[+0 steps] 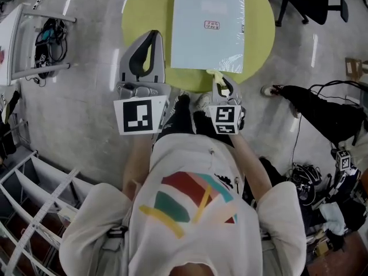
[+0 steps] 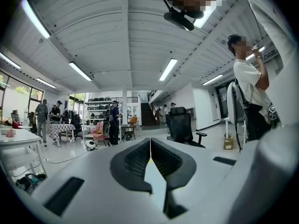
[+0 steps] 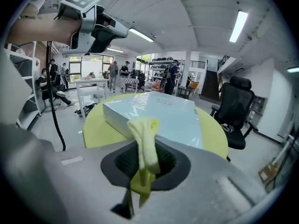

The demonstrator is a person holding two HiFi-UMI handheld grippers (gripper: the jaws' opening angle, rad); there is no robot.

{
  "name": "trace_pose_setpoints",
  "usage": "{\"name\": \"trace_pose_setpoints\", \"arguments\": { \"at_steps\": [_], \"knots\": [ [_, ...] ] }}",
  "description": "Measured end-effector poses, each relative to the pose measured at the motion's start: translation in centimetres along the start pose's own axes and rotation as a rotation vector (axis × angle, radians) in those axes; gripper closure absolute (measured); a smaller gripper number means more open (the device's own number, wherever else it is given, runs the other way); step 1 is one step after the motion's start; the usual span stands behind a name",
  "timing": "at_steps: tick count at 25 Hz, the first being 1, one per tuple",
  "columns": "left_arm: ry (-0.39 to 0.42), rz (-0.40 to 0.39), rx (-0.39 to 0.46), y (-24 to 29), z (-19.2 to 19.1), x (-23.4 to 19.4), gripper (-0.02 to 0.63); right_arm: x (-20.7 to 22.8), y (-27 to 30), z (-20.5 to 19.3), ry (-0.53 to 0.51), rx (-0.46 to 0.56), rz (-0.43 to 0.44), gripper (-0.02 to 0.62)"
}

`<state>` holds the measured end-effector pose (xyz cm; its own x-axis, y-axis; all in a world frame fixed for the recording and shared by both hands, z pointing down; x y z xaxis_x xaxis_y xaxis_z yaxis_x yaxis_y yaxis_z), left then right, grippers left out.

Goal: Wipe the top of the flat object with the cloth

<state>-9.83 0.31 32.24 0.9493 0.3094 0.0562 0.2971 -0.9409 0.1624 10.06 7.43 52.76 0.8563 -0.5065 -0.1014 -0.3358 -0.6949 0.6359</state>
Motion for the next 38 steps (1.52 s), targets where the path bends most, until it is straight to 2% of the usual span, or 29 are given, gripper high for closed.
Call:
{"name": "trace_pose_setpoints", "arguments": {
  "at_steps": [6, 14, 19, 25, 30, 34, 38],
  "knots": [
    [0.020, -0.049, 0.012, 0.7, 0.7, 2.0, 0.589, 4.0, -1.7, -2.2, 0.080, -0.017, -0.123, 0.569],
    [0.050, -0.067, 0.033, 1.1, 2.0, 3.1, 0.589, 6.9, -2.9, -3.8, 0.126, -0.033, -0.193, 0.569],
    [0.051, -0.054, 0.033, 1.4, 2.1, 2.8, 0.589, 7.4, -3.0, -3.9, 0.137, -0.037, -0.187, 0.568],
    [0.044, -0.047, 0.013, 1.4, 1.9, 2.4, 0.589, 7.7, -4.3, -3.5, 0.149, -0.018, -0.094, 0.568],
    [0.035, -0.023, 0.013, 1.7, 1.8, 1.6, 0.589, 10.7, -5.7, -0.3, 0.188, 0.110, -0.081, 0.568],
    [0.027, -0.003, 0.034, 2.2, 2.3, 0.9, 0.589, 16.3, -2.3, 4.4, 0.237, 0.245, -0.050, 0.569],
    [-0.079, 0.007, 0.054, 2.3, 2.7, 0.2, 0.589, 21.7, 2.7, 9.4, 0.215, 0.330, 0.018, 0.569]
  ]
}}
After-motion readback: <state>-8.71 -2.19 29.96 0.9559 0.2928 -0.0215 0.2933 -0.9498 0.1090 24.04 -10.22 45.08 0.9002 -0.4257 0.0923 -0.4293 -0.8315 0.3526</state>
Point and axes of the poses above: the fingertips, and each gripper's own axes: y forward along the fingers, x to its right, z out of its top, the point moved 7 cm from there along -y, backward along the fingers, and after that the axes turned 5 degrees about -x, right-handed, at the moved point
